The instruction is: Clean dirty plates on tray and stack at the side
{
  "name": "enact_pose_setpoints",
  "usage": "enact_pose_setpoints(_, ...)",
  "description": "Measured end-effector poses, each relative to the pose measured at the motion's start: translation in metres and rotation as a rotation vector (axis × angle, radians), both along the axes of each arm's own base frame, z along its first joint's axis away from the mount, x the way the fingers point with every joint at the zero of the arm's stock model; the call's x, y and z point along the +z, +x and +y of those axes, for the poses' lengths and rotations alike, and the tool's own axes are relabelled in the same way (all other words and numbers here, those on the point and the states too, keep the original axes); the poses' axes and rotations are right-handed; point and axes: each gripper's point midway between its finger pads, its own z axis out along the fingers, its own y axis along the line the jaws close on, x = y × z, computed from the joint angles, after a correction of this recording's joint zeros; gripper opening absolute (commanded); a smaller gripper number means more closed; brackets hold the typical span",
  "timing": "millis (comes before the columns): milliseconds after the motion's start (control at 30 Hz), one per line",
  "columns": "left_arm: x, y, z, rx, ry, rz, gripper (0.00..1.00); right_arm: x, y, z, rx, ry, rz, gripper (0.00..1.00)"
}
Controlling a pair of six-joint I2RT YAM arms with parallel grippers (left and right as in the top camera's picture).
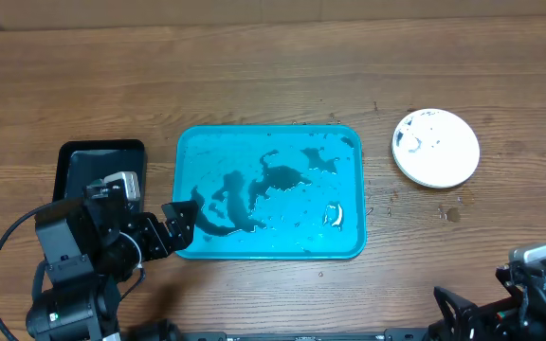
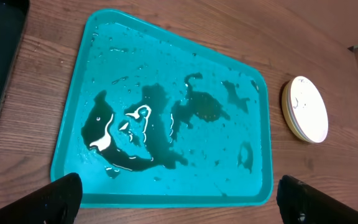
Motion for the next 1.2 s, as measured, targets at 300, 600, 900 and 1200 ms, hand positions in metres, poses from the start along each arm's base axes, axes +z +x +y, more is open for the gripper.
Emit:
enact_pose_setpoints(300,0.000,0.000,0.000,0.000,0.000,0.001,1.00,0.052,0.039,0.000,-0.077,0.055,-0.290,1.00)
enact_pose_setpoints(600,-0.001,0.000,0.000,0.001,-0.001,0.004,1.00,0.000,0.075,-0.011,-0.185,0.049,-0.407,1.00)
enact_pose_setpoints(900,-0.002,0.000,0.000,0.002,0.001,0.006,1.00,-0.042,0.115,-0.011,-0.203,0.080,-0.564,1.00)
enact_pose_setpoints(1200,-0.002,0.000,0.000,0.002,0.001,0.006,1.00,-0.055,0.131,-0.002,-0.152,0.125,-0.734,1.00)
